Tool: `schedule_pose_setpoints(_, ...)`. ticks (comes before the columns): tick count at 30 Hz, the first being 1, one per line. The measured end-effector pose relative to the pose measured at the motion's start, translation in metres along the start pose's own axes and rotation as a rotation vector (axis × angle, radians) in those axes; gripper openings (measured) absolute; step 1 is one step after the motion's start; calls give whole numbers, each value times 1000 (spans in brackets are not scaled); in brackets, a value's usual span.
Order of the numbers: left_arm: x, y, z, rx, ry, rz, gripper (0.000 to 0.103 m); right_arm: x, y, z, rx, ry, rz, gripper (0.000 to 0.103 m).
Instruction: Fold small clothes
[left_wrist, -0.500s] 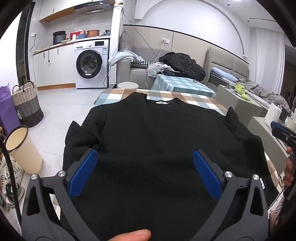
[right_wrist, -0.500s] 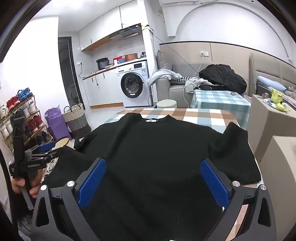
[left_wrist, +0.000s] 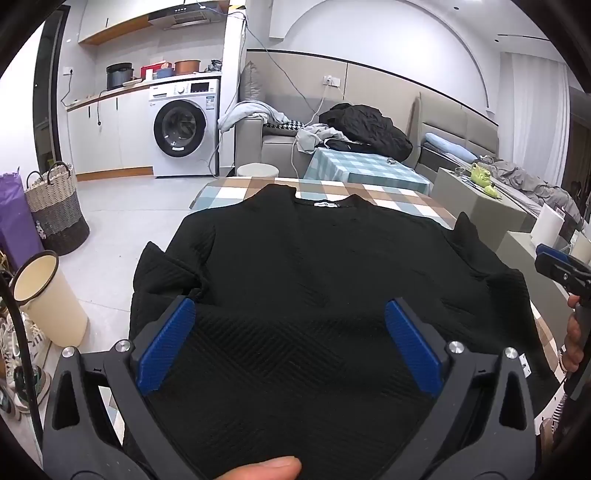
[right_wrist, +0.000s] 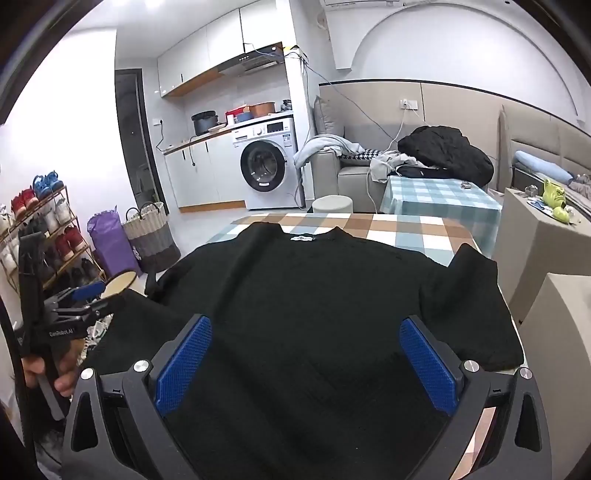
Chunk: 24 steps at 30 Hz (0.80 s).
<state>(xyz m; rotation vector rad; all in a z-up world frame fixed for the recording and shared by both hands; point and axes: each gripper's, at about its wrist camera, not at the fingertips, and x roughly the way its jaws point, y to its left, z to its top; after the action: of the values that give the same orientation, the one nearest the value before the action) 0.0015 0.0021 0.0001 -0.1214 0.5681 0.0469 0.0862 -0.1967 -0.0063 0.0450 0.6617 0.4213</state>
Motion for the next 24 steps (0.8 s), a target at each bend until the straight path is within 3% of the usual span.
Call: schedule_pose_setpoints(24,3,9,3,-19,9,15,102,1,-3,-1,8,8,-18,103)
